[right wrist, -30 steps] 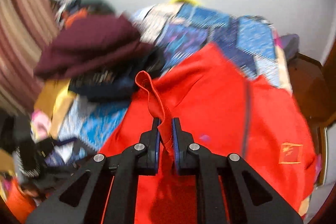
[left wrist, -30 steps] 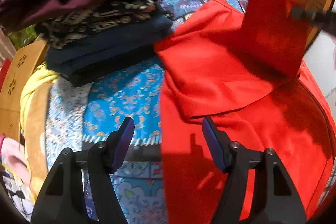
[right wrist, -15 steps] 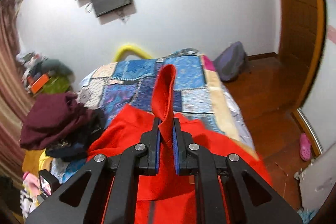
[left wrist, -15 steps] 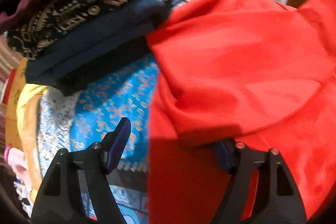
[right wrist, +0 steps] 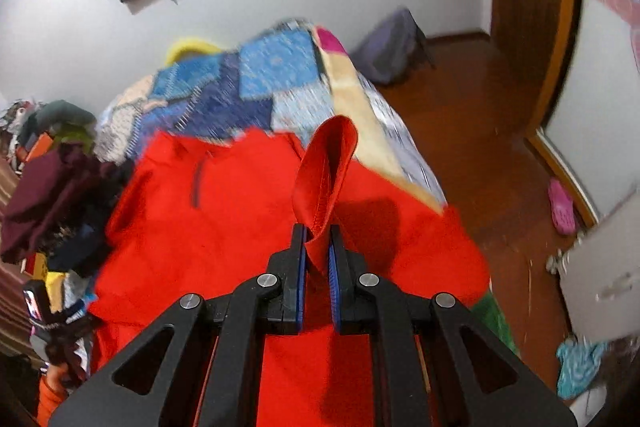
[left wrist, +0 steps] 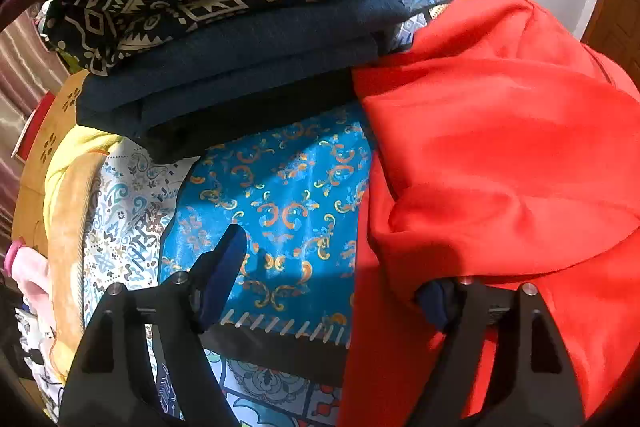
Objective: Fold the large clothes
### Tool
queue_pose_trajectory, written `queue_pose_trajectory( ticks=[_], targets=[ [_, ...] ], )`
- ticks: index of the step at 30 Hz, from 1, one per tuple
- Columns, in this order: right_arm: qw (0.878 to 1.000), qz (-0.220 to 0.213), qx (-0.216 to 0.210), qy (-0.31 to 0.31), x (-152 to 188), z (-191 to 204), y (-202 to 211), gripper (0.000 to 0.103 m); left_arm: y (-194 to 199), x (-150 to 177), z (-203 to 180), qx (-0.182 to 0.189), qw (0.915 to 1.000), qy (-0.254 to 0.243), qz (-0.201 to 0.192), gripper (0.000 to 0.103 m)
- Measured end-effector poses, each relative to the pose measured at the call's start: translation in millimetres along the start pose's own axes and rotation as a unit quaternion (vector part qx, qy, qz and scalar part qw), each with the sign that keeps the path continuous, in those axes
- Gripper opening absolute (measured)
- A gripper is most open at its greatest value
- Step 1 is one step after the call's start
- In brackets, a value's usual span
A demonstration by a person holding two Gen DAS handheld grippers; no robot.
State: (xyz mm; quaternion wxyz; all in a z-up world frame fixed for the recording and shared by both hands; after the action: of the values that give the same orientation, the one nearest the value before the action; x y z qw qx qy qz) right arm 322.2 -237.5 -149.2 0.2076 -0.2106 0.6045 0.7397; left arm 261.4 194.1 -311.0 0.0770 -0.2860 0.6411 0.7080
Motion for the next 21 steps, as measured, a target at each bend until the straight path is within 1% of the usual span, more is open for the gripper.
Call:
queue_pose_trajectory(
  ticks=[3, 7, 10, 12, 15, 19, 21],
  targets=[
    [1.0, 0.028, 0.007, -0.013, 13, -17, -10, 0.009, -3, 3, 0, -0.001, 1.0, -0.002, 0.003, 0.079],
    [0.998, 0.063, -0.002, -0.031, 30, -33, -20, 0.009, -4, 4, 0, 0.008, 0.9999, 0.01, 0.01, 0.081],
    [0.996, 0.079, -0.013, -0.046, 38, -38, -25, 0.01, -2, 7, 0, 0.014, 0.9997, 0.005, 0.018, 0.081],
    [0.996, 0.076, -0.015, -0.05, 40, -41, -23, 0.011, 2, 8, -3, 0.011, 0.9997, -0.011, 0.019, 0.081],
    [0.996, 0.069, -0.009, -0.051, 38, -44, -17, 0.013, 15, 9, -14, 0.006, 0.9983, -0.055, 0.019, 0.081],
    [0.997, 0.061, -0.014, -0.052, 34, -47, -6, 0.013, 39, 10, -28, 0.021, 0.9961, -0.085, 0.006, 0.081],
    [0.997, 0.054, -0.005, -0.046, 30, -49, -1, 0.013, 53, 7, -35, 0.028, 0.9954, -0.091, -0.006, 0.081]
  ],
)
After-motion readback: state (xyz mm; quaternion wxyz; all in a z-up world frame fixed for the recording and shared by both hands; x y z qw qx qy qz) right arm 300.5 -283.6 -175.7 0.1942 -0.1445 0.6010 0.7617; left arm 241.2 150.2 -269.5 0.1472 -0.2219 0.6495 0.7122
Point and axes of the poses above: each gripper's, at about its wrist camera, not at the fingertips, and y roughly against the way its jaws point, z to its left, x to its underside, the point moved 7 cm from there along -y, roughly the way its jaws point, and after that the axes turned 4 degrees about x, right-handed, at the moved point
